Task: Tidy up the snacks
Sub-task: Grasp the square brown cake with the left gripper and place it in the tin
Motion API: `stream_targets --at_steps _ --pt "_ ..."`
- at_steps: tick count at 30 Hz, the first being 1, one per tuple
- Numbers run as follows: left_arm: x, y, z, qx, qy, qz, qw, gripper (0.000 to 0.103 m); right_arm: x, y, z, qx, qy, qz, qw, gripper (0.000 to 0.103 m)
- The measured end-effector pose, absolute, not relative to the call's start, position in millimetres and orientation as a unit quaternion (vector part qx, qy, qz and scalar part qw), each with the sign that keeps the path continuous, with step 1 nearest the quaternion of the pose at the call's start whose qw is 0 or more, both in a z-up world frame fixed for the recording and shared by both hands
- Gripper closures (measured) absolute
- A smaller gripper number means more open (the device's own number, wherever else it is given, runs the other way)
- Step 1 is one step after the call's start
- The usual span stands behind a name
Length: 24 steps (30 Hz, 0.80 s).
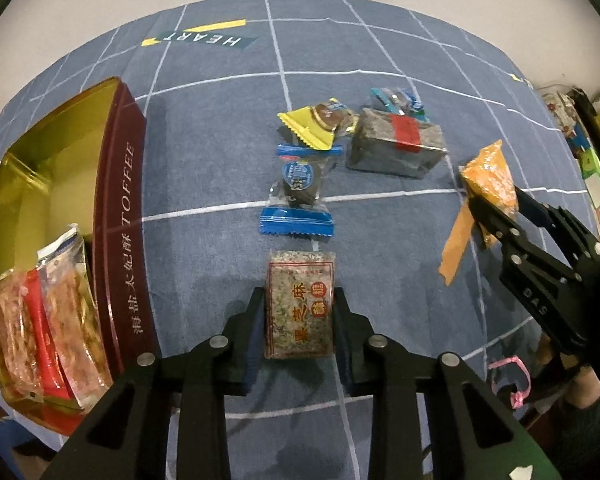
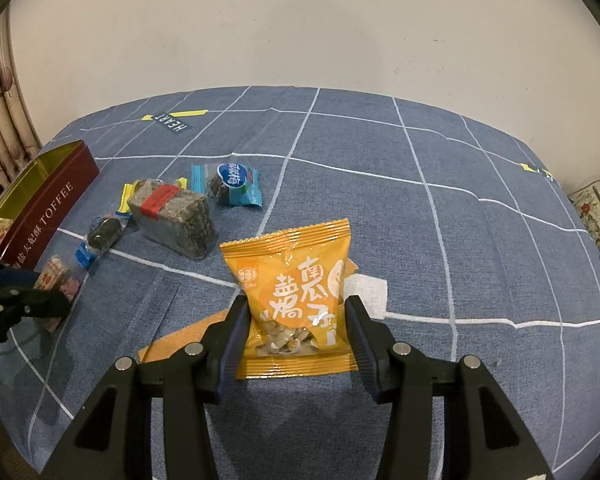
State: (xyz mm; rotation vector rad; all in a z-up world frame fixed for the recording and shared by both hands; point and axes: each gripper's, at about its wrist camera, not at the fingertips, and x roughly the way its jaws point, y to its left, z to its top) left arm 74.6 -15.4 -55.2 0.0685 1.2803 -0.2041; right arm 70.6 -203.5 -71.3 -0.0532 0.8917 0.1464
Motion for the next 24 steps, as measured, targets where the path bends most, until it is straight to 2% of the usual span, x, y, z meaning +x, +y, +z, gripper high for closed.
stream_targets --at_steps 7,13,24 --pt "70 -12 -16 0.019 0.561 -0.099 0.822 0.076 71 -203 -71 -0.026 0.431 0.071 0.899 0.053" --pt "74 28 16 -0.015 0.537 -0.055 0.841 0.076 70 -203 -71 -0.026 0.431 0.071 0.899 0.053" --pt "66 126 12 -0.060 0.560 0.039 0.825 0.076 71 -203 -72 -0.027 0.431 0.071 0.899 0.053"
